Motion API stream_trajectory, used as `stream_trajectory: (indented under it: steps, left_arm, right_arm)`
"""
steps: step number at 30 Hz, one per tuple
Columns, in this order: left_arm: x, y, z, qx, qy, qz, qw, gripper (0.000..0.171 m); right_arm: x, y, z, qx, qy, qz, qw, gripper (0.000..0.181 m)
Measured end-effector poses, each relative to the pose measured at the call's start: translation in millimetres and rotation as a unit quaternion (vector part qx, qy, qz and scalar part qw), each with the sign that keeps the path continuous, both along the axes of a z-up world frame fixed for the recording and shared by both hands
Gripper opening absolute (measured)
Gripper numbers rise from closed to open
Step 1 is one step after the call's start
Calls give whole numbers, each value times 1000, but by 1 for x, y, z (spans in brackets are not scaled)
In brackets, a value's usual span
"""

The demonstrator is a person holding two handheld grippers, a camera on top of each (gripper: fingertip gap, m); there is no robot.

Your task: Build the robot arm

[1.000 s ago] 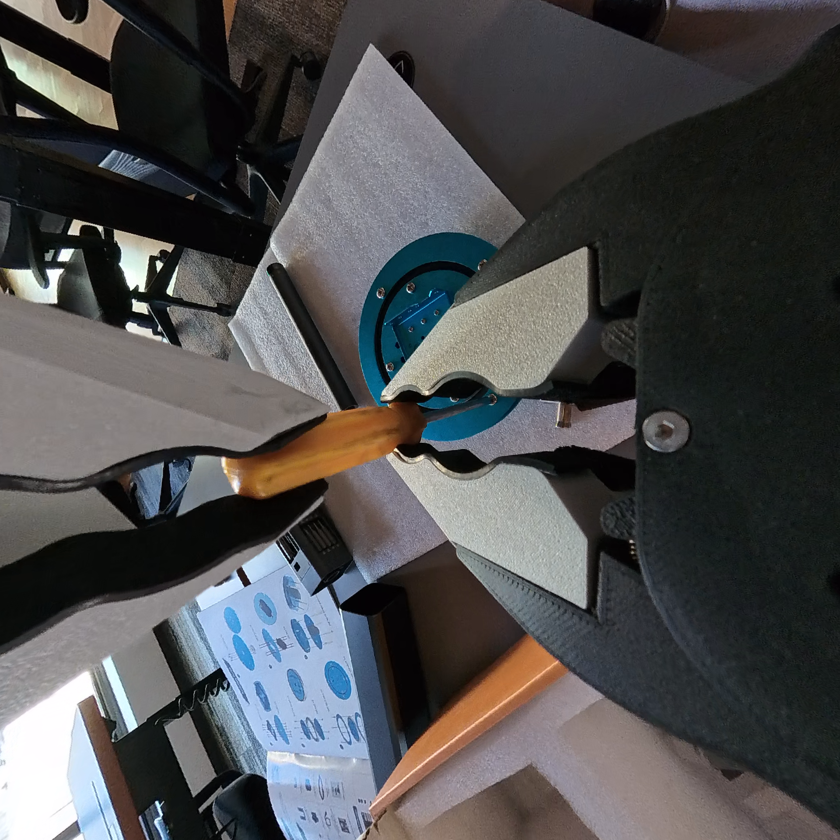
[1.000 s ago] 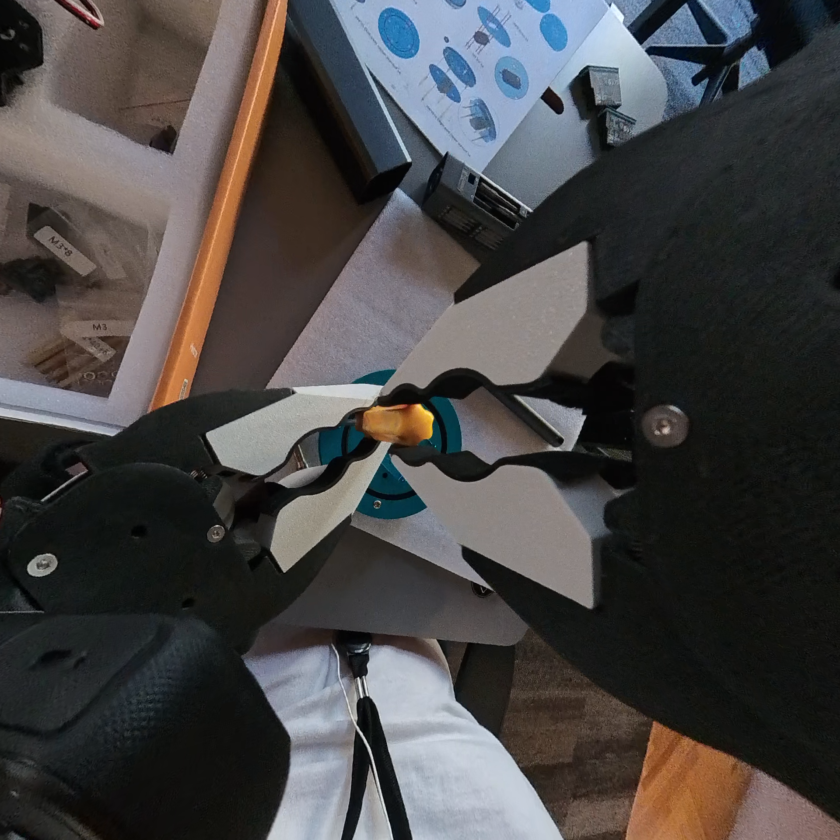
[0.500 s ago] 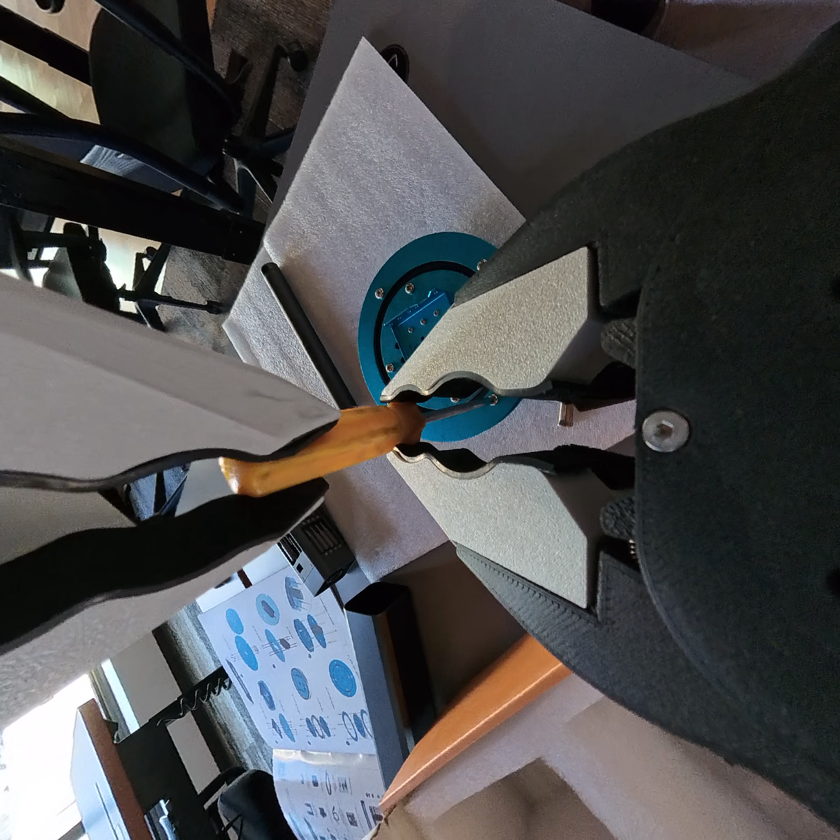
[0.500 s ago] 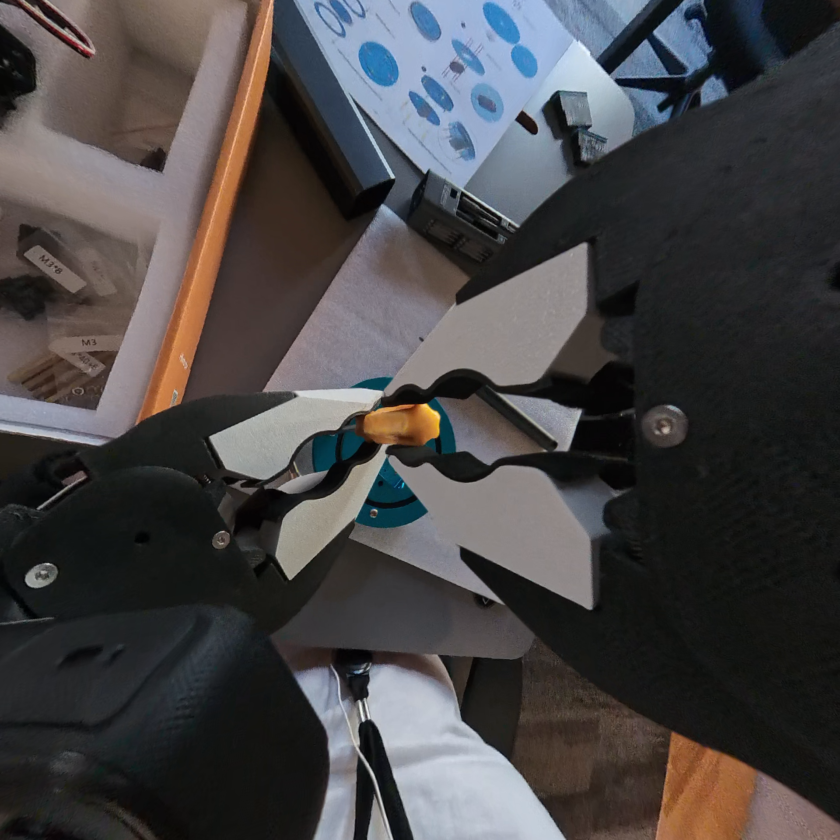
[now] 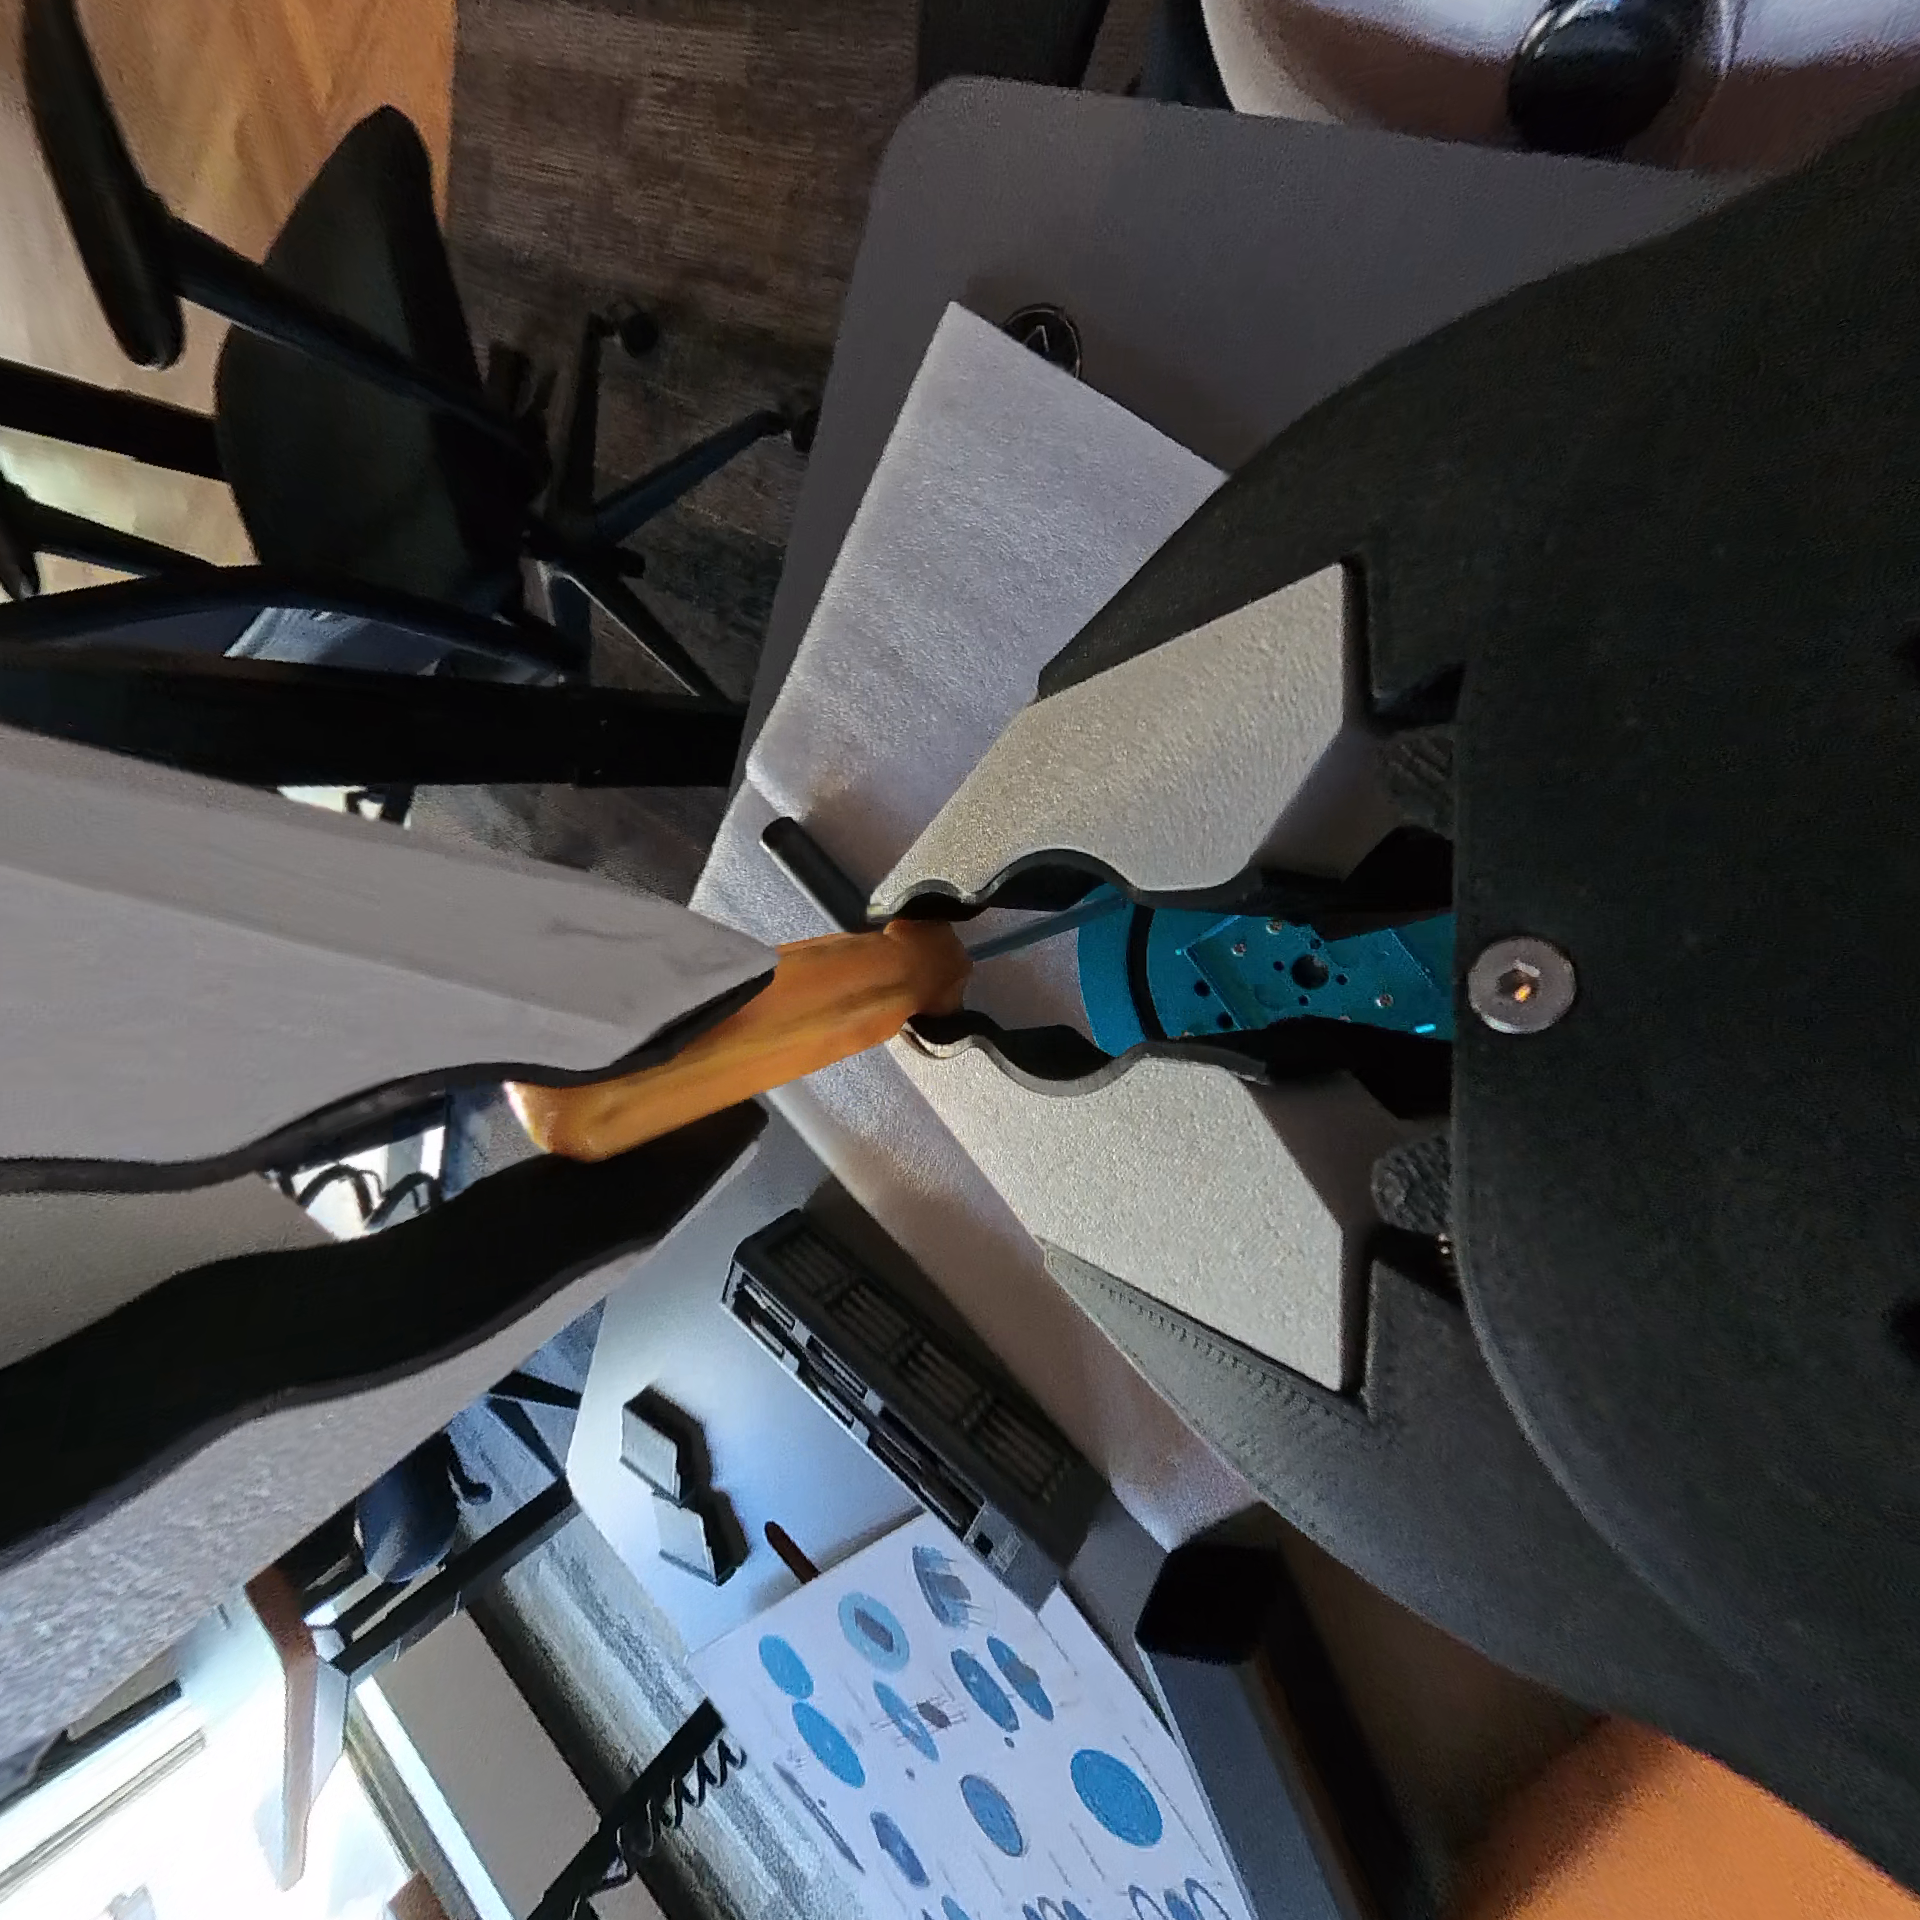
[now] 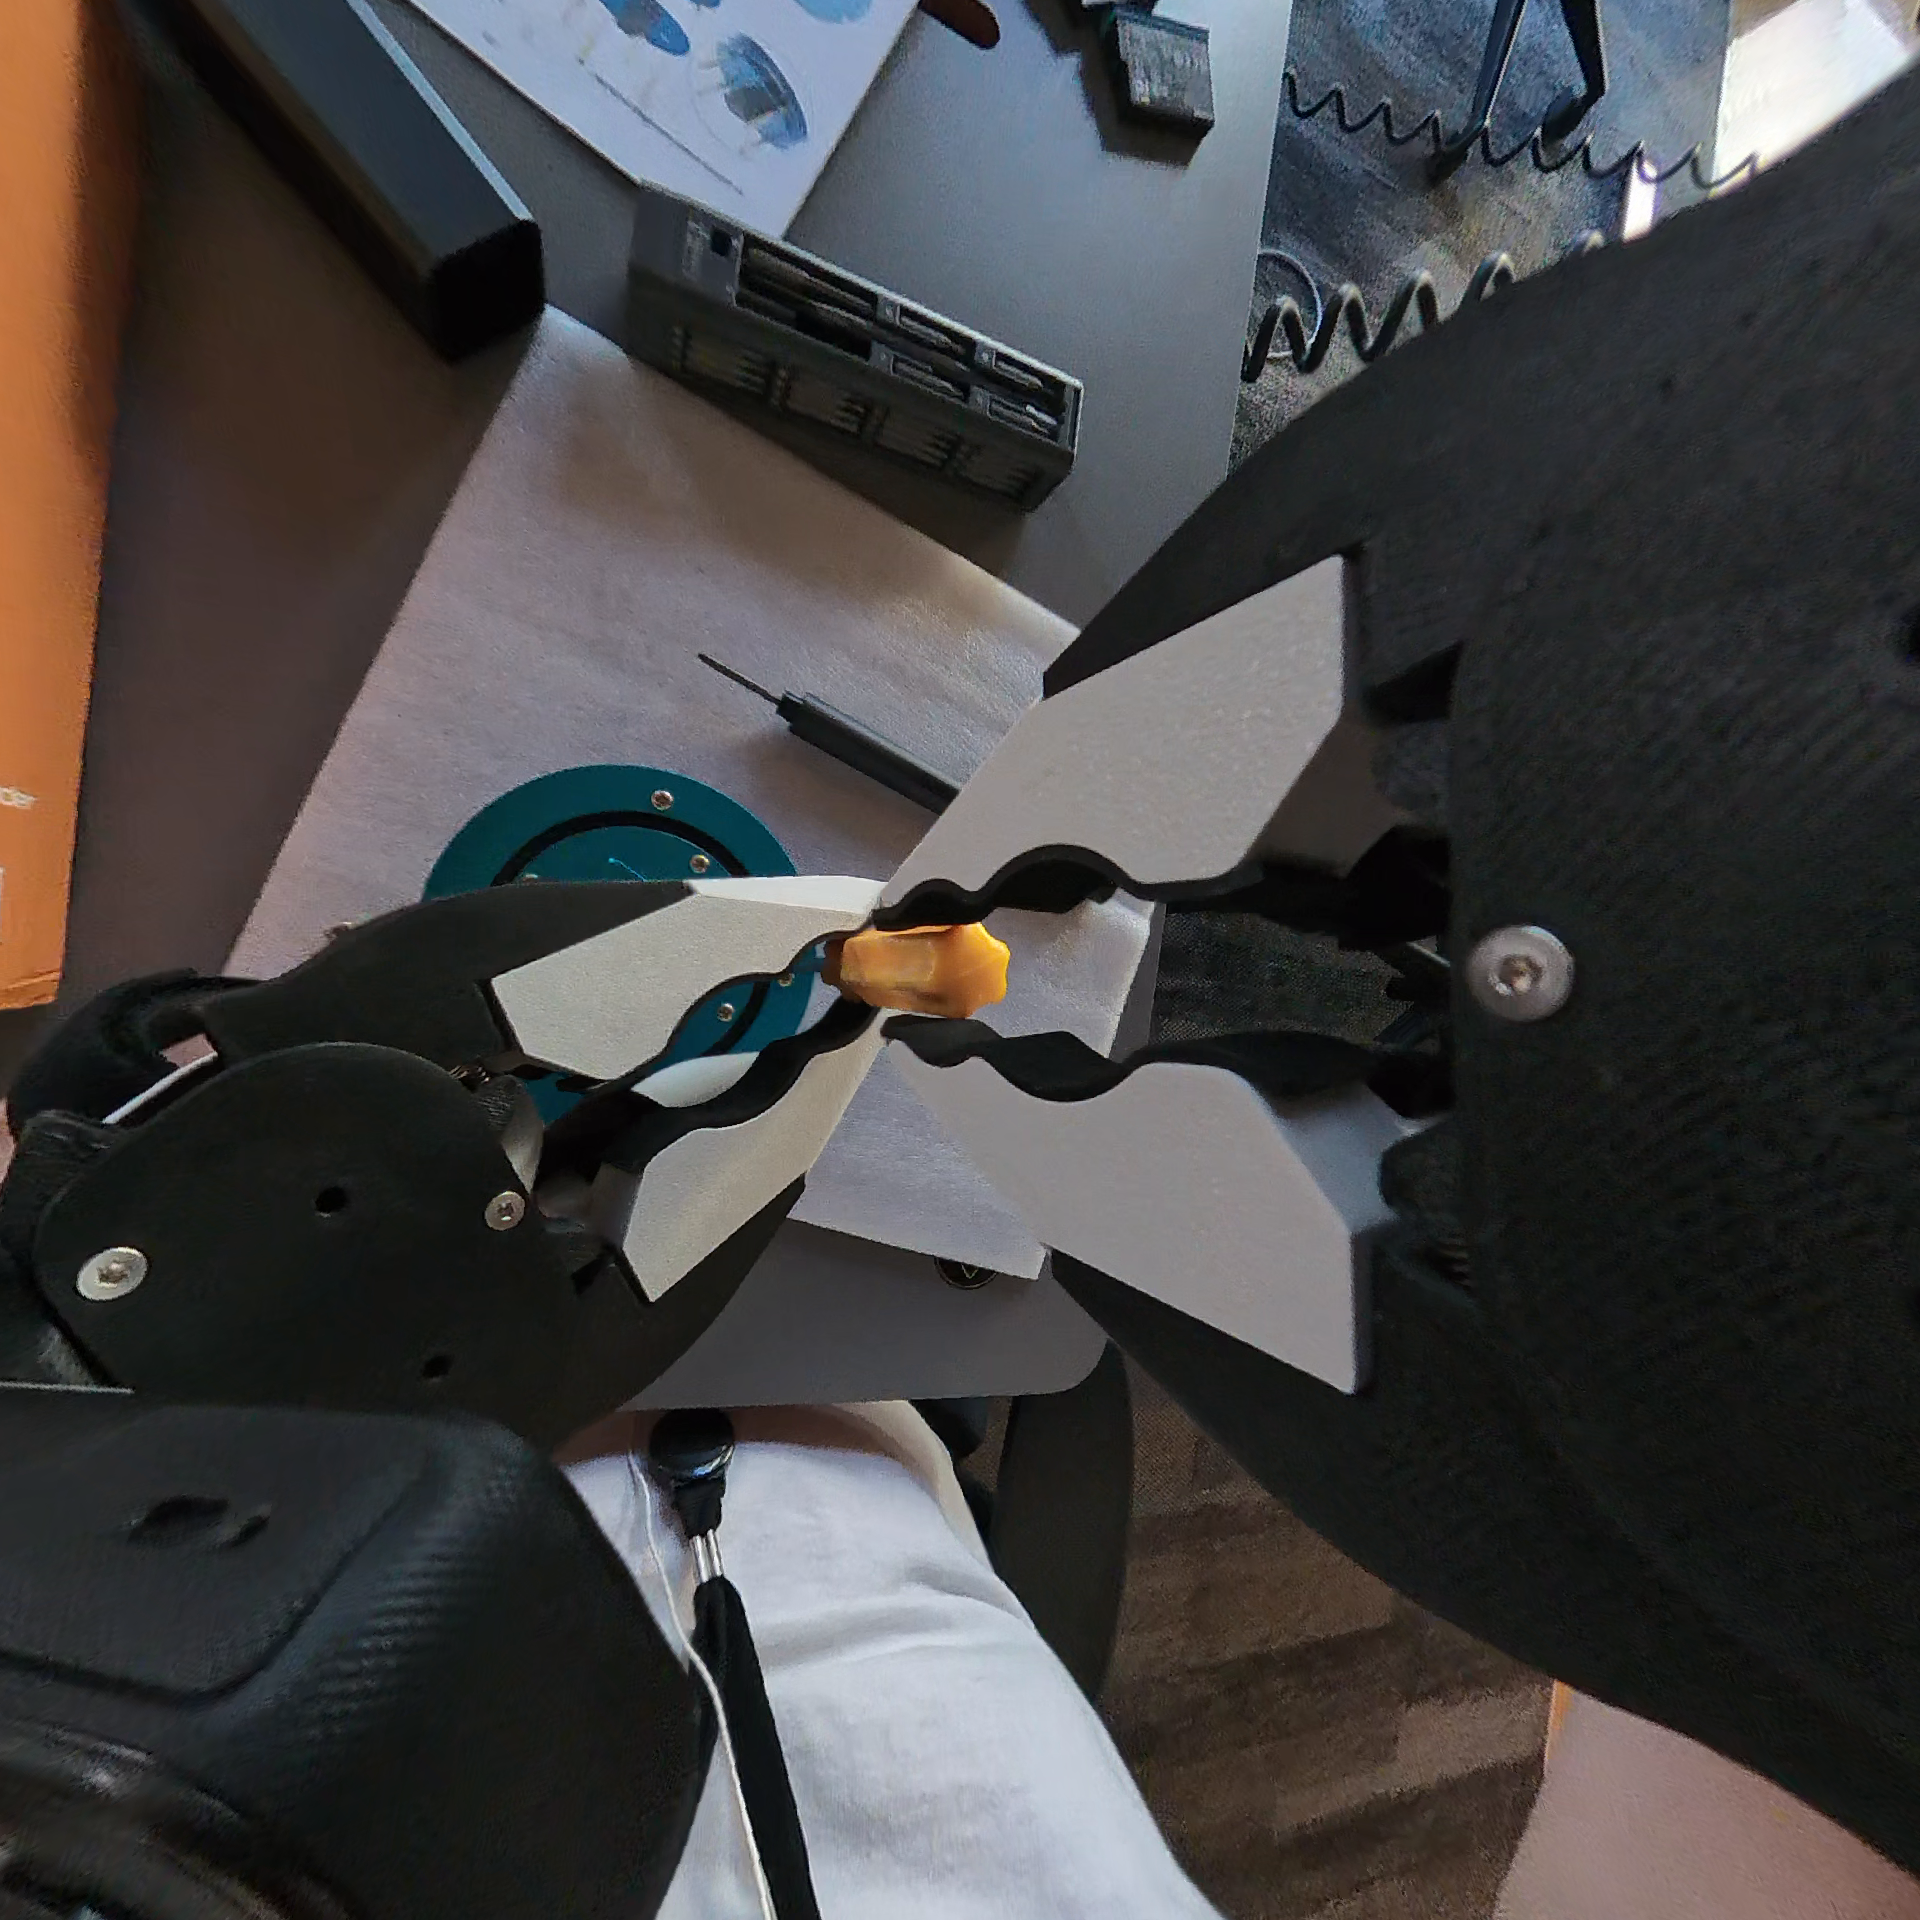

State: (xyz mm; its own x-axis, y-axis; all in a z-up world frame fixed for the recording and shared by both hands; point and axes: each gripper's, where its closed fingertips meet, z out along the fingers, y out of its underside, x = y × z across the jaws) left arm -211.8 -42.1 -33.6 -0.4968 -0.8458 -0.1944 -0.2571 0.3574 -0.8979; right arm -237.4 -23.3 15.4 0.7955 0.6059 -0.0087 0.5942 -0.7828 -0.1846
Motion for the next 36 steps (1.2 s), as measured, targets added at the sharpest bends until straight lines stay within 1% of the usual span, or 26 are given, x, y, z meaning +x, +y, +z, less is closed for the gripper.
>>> stream_trajectory:
  steps: [2, 5, 9, 11, 14, 16, 22, 28, 36]
  left_arm:
    - [1, -5, -5, 9, 5, -4, 1000, 15]
    - [1, -11, -8, 1, 13, -10, 1000, 15]
    - [1, -11, -10, 8, 14, -7, 1000, 15]
    - [1, -10, -13, 9, 18, -7, 1000, 15]
    - [2, -7, -18, 33, 17, 1, 999, 15]
    - [2, -8, -20, 32, 18, -1, 999, 15]
    - [1, -11, -14, 19, 14, -9, 1000, 15]
    - [2, -10, -15, 12, 14, -9, 1000, 15]
    - [1, -10, -14, 19, 10, -6, 1000, 15]
  right_arm:
    - [0, -5, -4, 2, 7, -2, 1000, 16]
    - [1, -9, -6, 4, 10, -1, 1000, 16]
    - [2, -12, -8, 9, 19, -6, 1000, 16]
    - [3, -12, -11, 10, 17, -6, 1000, 16]
    - [4, -13, -16, 5, 13, -6, 1000, 16]
    - [5, -14, -18, 2, 7, -4, 1000, 16]
    - [1, -12, -11, 9, 20, -3, 1000, 16]
    - [1, -11, -13, 9, 26, -6, 1000, 16]
    - [0, -11, -13, 7, 21, -4, 1000, 16]
